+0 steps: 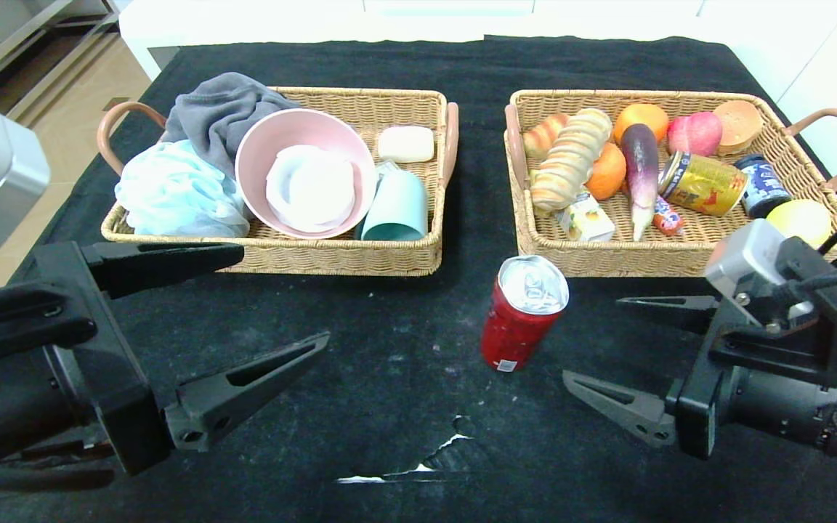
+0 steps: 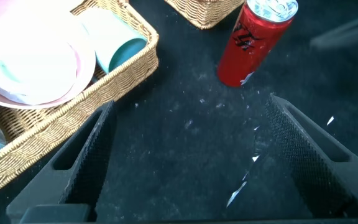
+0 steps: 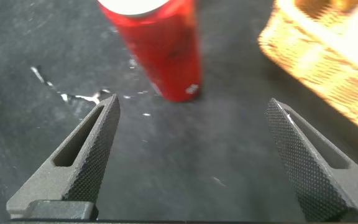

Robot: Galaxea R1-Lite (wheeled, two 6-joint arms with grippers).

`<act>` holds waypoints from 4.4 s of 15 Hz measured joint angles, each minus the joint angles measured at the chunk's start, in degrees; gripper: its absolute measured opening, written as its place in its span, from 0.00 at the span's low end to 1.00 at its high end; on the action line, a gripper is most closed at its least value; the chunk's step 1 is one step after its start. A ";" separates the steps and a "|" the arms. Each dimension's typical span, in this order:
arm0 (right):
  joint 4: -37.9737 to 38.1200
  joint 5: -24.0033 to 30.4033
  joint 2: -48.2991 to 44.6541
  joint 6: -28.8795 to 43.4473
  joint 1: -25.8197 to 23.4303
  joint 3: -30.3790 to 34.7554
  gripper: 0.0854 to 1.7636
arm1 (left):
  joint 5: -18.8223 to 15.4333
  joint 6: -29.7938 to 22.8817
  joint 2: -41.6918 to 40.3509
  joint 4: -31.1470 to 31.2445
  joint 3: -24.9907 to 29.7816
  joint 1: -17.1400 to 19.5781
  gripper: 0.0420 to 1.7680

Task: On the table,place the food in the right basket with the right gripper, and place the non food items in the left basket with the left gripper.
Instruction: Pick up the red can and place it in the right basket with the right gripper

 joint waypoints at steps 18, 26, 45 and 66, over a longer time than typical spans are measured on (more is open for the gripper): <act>-12.96 -3.33 14.64 0.22 6.91 -5.99 0.97 | -0.16 0.07 -0.96 0.06 0.09 -0.27 0.97; -15.63 -4.23 18.02 0.46 5.73 -9.33 0.97 | -1.13 -0.01 -1.02 0.09 0.38 -0.27 0.97; -16.37 -4.23 18.96 0.55 5.79 -9.92 0.57 | -1.13 -0.01 -0.96 0.06 0.44 -0.27 0.97; 10.12 -7.24 10.63 0.33 -1.74 -38.40 0.56 | -1.16 0.00 -1.17 0.17 0.41 -0.27 0.97</act>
